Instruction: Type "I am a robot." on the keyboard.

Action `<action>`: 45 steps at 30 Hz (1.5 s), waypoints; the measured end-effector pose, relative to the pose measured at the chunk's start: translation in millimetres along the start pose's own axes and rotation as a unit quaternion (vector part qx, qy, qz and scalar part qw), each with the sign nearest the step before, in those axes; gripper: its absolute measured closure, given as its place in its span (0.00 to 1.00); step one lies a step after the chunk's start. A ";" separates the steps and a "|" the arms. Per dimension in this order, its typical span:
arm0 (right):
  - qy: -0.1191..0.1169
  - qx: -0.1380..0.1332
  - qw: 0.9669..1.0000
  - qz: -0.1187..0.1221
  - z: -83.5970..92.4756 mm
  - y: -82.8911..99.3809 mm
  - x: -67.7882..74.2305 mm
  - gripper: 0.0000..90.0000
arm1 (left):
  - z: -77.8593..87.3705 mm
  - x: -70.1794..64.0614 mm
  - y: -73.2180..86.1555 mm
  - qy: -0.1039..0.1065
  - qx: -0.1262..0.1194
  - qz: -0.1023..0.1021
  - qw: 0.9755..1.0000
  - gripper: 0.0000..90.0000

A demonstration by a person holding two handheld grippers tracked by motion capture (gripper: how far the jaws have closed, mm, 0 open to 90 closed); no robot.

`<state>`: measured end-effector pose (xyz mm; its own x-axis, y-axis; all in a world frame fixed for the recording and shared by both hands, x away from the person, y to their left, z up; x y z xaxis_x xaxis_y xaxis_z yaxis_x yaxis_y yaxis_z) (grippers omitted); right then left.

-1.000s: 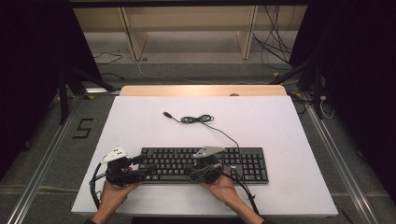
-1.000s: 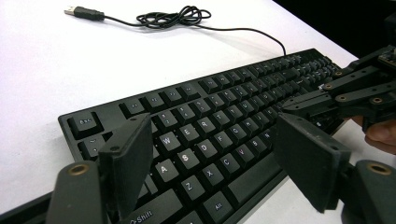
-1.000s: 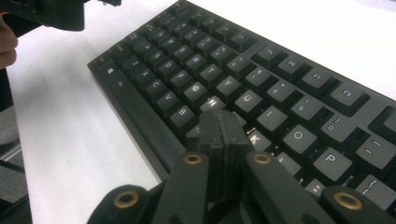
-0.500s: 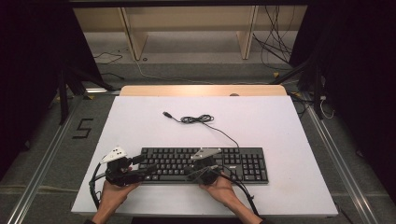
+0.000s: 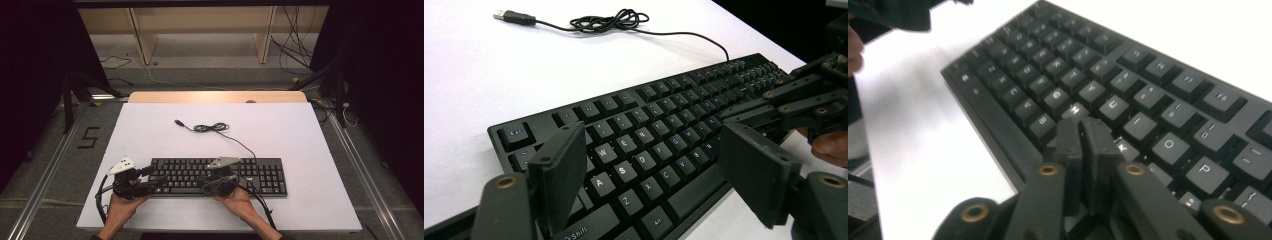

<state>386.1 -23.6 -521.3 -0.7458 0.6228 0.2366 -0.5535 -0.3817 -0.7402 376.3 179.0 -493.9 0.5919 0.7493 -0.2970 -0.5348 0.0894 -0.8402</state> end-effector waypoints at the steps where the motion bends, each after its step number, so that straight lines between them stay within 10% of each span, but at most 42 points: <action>1: -0.003 -0.004 1.000 -0.001 1.2 -1.0 -0.1 0.93 | 0.3 0.2 0.1 0.000 0.001 -0.001 1.000 0.30; 14: -0.034 -0.034 0.999 -0.003 15.8 -9.2 7.6 0.52 | 1.5 0.3 -1.1 0.000 -0.004 -0.003 1.000 0.30; 27: -0.042 -0.041 0.998 0.012 26.2 -7.1 16.4 0.41 | 2.9 1.7 -2.0 -0.003 -0.008 -0.002 1.000 0.30; 45: -0.031 -0.011 0.999 0.035 14.7 3.0 22.6 0.97 | 2.8 2.3 -1.9 -0.004 -0.008 -0.004 1.000 0.30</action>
<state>362.1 -20.7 -508.9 -0.8043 0.5513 0.2216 -0.4914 -0.4075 -0.7697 377.0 182.4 -491.6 0.5911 0.7537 -0.2873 -0.5213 0.0851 -0.8491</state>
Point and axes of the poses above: each handheld gripper's, and its own axes: z roughly backward along the jaws, y roughly out of its underside, x roughly to its left, the point moved 7 cm from there along -z, roughly forward along the jaws, and after that the axes turned 1 degree about -z, right-handed, at the moved point
